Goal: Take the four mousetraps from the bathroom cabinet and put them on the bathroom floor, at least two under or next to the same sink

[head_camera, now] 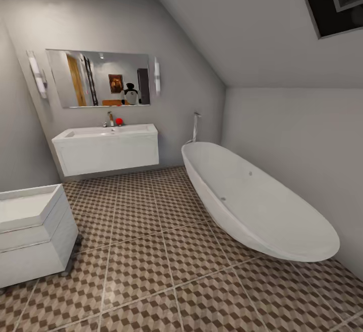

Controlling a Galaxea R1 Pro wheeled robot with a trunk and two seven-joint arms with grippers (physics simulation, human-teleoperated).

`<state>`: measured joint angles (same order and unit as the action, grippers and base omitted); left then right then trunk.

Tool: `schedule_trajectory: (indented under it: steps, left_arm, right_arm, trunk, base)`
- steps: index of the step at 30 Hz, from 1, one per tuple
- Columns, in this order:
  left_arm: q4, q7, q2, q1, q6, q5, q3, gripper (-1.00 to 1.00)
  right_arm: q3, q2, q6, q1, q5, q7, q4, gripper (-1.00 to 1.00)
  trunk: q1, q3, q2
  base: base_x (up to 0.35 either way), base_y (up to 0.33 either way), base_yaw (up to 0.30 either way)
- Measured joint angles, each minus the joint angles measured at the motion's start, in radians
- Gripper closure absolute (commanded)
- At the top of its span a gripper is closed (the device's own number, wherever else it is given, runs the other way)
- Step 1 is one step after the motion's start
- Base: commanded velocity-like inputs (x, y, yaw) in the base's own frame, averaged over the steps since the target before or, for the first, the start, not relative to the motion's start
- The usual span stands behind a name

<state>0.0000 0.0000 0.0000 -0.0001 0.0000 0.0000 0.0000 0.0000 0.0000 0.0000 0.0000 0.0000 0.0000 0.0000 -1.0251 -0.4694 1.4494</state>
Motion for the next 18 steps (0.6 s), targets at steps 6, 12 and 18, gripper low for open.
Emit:
schedule_trajectory:
  steps: [6, 12, 18]
  left_arm:
    - [-0.034, -0.001, -0.010, -0.001, -0.031, 0.030, 0.018, -1.00]
    - [-0.031, -0.001, -0.003, -0.001, -0.034, 0.027, 0.021, -1.00]
    - [-0.031, -0.001, -0.002, -0.001, -0.051, 0.043, 0.021, -1.00]
  right_arm:
    - [0.001, -0.003, -0.018, -0.001, 0.006, 0.001, 0.001, -1.00]
    - [0.005, -0.003, 0.001, -0.001, 0.008, -0.002, 0.002, -1.00]
    - [0.005, -0.003, 0.003, -0.001, 0.008, -0.003, 0.002, -1.00]
  trunk:
    - [0.000, 0.000, 0.000]
    - [0.000, 0.000, 0.000]
    - [0.000, 0.000, 0.000]
  base:
    - [0.000, 0.000, 0.000]
    - [0.000, 0.000, 0.000]
    - [0.000, 0.000, 0.000]
